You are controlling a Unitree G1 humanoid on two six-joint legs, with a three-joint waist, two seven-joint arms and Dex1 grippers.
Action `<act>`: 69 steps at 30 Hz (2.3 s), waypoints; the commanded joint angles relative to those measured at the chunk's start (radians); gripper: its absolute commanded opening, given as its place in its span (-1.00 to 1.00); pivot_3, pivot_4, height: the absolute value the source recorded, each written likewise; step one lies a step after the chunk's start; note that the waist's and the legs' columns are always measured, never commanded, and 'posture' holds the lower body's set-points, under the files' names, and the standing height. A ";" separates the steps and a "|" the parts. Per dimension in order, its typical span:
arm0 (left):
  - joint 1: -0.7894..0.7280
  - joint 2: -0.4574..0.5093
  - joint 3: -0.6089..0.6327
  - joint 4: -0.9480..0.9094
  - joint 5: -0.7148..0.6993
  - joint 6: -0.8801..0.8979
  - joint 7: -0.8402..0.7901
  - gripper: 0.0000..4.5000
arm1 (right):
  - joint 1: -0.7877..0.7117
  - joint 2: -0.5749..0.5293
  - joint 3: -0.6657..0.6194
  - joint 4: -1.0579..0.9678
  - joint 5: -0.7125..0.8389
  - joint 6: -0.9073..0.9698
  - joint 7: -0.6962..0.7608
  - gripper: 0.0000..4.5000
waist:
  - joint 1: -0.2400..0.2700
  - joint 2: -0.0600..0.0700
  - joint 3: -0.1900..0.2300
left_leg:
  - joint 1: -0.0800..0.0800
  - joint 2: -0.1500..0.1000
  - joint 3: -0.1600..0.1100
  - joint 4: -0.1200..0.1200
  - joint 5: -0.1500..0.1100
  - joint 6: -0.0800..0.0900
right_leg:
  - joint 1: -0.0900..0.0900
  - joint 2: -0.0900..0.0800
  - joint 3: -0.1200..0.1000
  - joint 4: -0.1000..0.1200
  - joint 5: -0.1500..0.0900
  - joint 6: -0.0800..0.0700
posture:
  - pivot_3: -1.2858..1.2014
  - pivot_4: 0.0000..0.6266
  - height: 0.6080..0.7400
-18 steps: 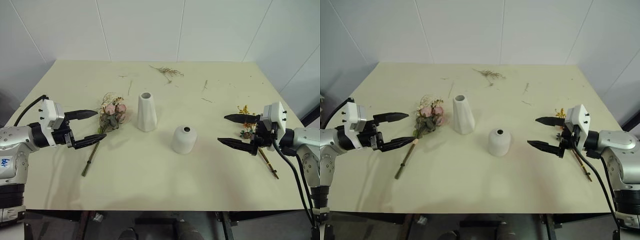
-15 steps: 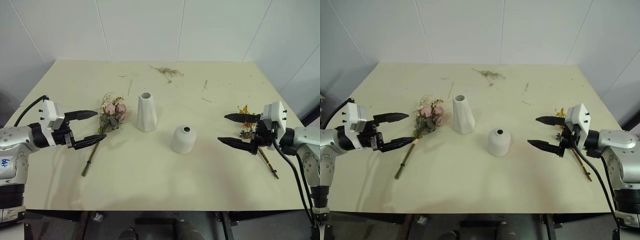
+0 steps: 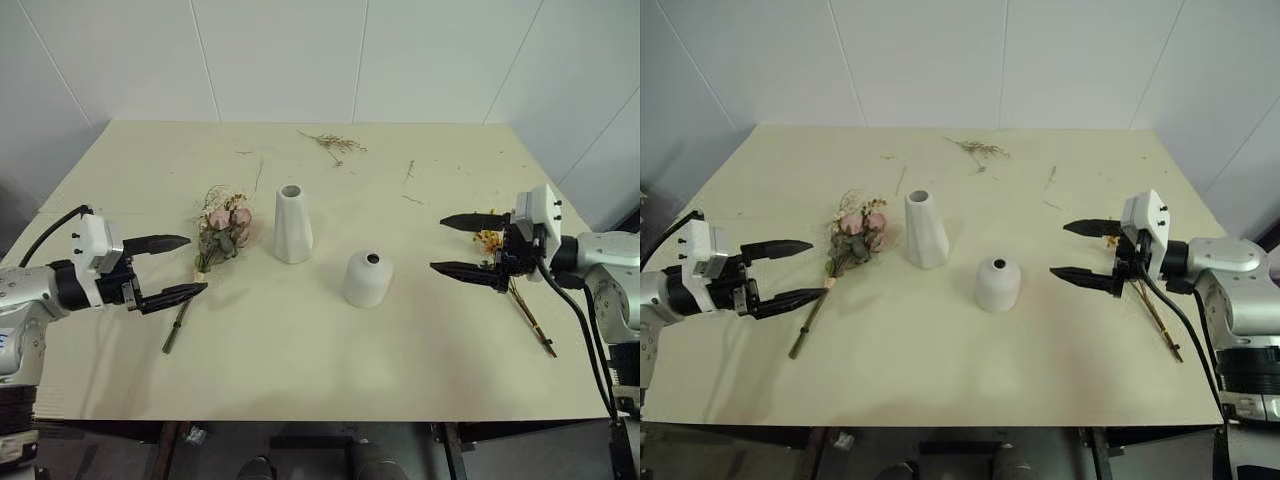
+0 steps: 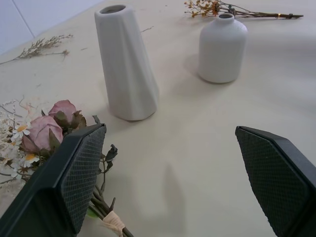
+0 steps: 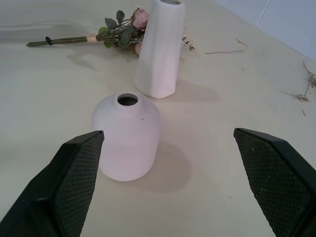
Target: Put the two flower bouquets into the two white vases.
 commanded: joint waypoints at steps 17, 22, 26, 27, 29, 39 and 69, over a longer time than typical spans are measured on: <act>-0.126 -0.045 -0.086 -0.029 -0.058 0.032 -0.055 1.00 | -0.321 -0.230 0.342 0.373 -0.340 0.752 -0.051 0.98 | -0.029 0.002 0.001 | 0.000 0.000 0.002 -0.001 0.000 0.000 | -0.003 0.000 0.001 0.001 -0.001 -0.001 | 0.03 -0.52 1.00; -0.083 -0.031 -0.054 -0.075 -0.076 0.049 -0.045 1.00 | -0.359 -0.193 0.431 0.525 -0.430 0.691 -0.068 0.98 | -0.024 0.002 0.001 | -0.001 0.000 0.002 0.000 0.000 0.000 | -0.002 0.000 0.001 0.000 -0.001 -0.001 | 0.03 -0.52 1.00; -0.033 -0.028 -0.024 -0.133 -0.099 0.076 -0.021 1.00 | -0.414 -0.153 0.463 0.674 -0.493 0.625 -0.073 0.98 | -0.024 0.002 0.001 | -0.001 0.000 0.002 0.000 0.000 0.000 | -0.002 0.000 0.001 0.000 -0.001 0.000 | 0.03 -0.52 1.00; -0.021 -0.028 -0.018 -0.147 -0.104 0.083 -0.017 1.00 | -0.426 -0.145 0.469 0.698 -0.503 0.617 -0.066 0.98 | -0.025 0.002 0.001 | -0.001 0.000 0.002 0.000 0.000 0.000 | -0.002 0.000 0.001 0.000 -0.001 0.000 | 0.03 -0.52 1.00; 0.007 -0.030 -0.004 -0.178 -0.113 0.095 -0.006 1.00 | -0.435 -0.120 0.489 0.742 -0.531 0.589 -0.054 0.98 | -0.030 0.002 0.001 | -0.001 0.000 0.002 0.000 0.000 0.000 | -0.002 0.000 0.001 0.000 -0.001 0.000 | 0.03 -0.52 1.00; 0.037 -0.021 0.022 -0.231 -0.132 0.120 0.027 1.00 | -0.458 -0.049 0.460 0.818 -0.582 0.529 -0.029 -0.33 | -0.036 0.000 0.000 | 0.001 0.000 0.002 0.002 0.000 0.000 | 0.000 0.000 0.001 0.001 -0.001 0.000 | 0.03 -0.52 1.00; -0.308 -0.006 -0.105 0.189 -0.027 -0.002 -0.105 1.00 | -0.052 0.456 -0.214 -0.372 0.245 0.228 -0.502 -0.99 | -0.044 0.001 0.000 | 0.000 -0.001 -0.003 0.007 0.000 -0.001 | 0.001 0.001 -0.001 0.009 0.000 0.001 | 0.03 -0.52 1.00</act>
